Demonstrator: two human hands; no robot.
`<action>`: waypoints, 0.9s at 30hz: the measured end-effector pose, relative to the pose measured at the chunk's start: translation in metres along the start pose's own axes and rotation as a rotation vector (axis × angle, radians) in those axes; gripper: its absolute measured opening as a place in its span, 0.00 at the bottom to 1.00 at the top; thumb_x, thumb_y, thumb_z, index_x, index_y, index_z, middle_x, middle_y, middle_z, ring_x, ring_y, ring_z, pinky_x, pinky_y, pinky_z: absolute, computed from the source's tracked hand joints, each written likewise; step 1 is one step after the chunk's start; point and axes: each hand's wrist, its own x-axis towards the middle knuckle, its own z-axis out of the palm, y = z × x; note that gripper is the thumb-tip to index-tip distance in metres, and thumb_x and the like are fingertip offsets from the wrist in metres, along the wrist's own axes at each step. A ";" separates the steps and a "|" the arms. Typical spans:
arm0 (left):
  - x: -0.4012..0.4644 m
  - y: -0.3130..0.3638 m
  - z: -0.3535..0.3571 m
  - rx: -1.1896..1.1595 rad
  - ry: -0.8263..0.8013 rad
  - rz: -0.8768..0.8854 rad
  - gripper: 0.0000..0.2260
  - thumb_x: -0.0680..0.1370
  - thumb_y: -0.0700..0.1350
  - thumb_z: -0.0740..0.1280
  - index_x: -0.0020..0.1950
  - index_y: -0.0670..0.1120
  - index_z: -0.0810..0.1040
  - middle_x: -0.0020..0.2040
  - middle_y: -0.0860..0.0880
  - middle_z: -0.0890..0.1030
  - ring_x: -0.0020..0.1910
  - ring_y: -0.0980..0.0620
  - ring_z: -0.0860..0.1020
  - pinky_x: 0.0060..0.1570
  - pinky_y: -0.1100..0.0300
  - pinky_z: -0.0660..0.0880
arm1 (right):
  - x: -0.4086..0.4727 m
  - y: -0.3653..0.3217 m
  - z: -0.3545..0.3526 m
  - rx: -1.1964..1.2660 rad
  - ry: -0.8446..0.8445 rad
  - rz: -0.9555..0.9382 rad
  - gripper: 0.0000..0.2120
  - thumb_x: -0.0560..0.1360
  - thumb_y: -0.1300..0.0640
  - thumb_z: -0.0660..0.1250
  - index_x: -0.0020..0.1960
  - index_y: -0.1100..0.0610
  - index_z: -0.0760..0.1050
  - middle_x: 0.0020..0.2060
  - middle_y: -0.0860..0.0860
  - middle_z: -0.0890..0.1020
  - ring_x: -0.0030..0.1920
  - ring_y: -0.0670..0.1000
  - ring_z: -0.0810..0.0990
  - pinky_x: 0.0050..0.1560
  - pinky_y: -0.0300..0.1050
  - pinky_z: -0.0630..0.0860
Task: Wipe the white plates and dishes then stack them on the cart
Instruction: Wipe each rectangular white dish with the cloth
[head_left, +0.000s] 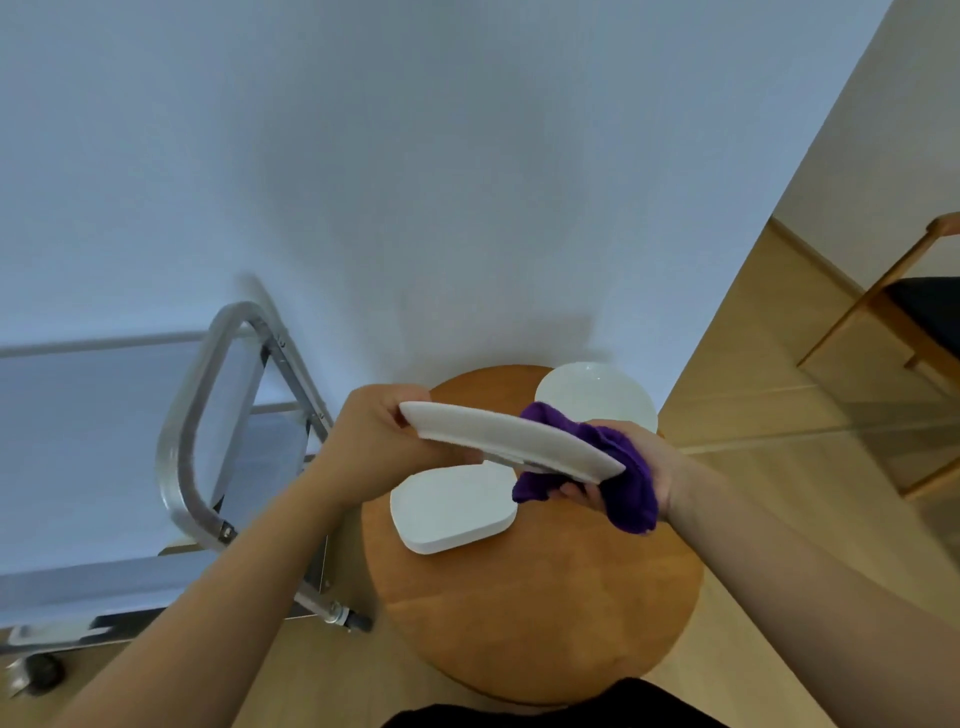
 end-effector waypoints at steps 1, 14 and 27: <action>-0.002 -0.002 0.003 -0.053 0.033 -0.034 0.12 0.58 0.52 0.77 0.37 0.56 0.79 0.33 0.59 0.82 0.38 0.60 0.82 0.36 0.68 0.78 | -0.001 0.000 0.000 0.009 0.027 -0.035 0.23 0.63 0.59 0.71 0.57 0.64 0.72 0.40 0.66 0.82 0.32 0.64 0.82 0.23 0.49 0.78; 0.017 0.012 0.032 -0.766 0.377 -0.499 0.16 0.74 0.60 0.64 0.47 0.48 0.81 0.39 0.51 0.85 0.39 0.55 0.83 0.35 0.62 0.78 | -0.032 -0.004 0.043 -0.301 0.176 -1.132 0.17 0.62 0.55 0.70 0.51 0.48 0.79 0.46 0.50 0.83 0.46 0.51 0.82 0.41 0.42 0.79; 0.011 0.017 0.045 -1.241 0.372 -0.572 0.14 0.73 0.54 0.63 0.48 0.46 0.81 0.38 0.48 0.85 0.38 0.51 0.84 0.35 0.56 0.80 | -0.010 0.027 0.100 -1.474 0.208 -1.429 0.36 0.70 0.32 0.54 0.74 0.46 0.61 0.74 0.39 0.55 0.75 0.40 0.46 0.71 0.35 0.36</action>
